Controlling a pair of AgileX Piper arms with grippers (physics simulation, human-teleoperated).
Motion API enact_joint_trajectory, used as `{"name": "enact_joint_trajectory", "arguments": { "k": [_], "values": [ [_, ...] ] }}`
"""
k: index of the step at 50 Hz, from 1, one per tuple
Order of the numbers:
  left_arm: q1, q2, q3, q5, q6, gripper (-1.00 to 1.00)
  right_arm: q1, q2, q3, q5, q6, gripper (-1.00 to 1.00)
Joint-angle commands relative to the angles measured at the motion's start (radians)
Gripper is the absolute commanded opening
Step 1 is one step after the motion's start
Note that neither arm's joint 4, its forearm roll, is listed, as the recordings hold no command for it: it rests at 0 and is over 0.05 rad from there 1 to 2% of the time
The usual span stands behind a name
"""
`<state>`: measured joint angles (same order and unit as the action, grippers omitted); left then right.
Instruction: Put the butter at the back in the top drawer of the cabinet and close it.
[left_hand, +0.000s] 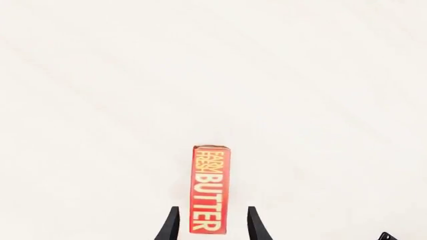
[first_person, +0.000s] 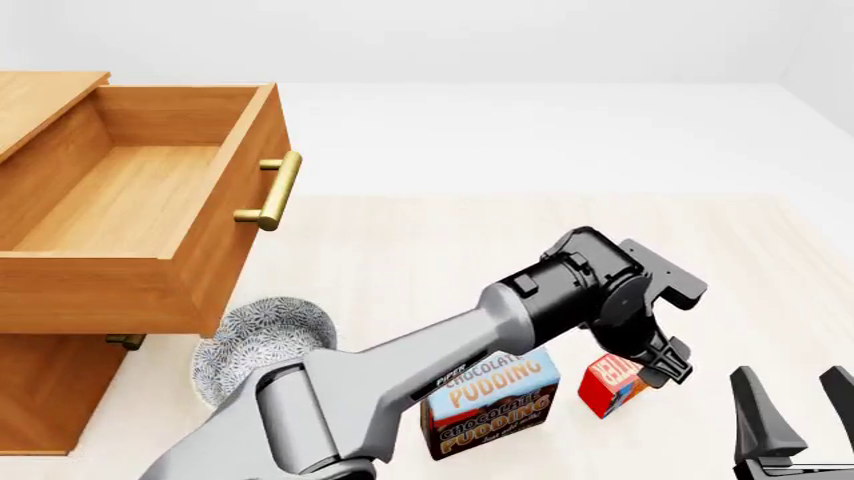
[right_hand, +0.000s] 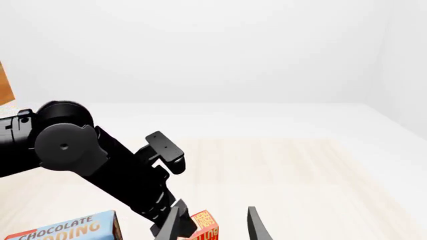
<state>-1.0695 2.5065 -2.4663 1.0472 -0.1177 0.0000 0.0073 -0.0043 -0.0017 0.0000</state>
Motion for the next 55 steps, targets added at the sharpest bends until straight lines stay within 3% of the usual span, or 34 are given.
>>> {"name": "enact_joint_trajectory", "arguments": {
  "k": [1,20,55],
  "values": [
    [-0.003,0.040,-0.053,0.020,-0.010,1.00,0.000,0.000,0.000,0.000,0.000,1.00],
    [0.004,0.067,-0.063,0.013,-0.019,1.00,0.000,0.000,0.000,0.000,0.000,1.00],
    [0.007,0.212,-0.236,0.068,-0.055,1.00,0.000,0.000,0.000,0.000,0.000,1.00]
  ]
}}
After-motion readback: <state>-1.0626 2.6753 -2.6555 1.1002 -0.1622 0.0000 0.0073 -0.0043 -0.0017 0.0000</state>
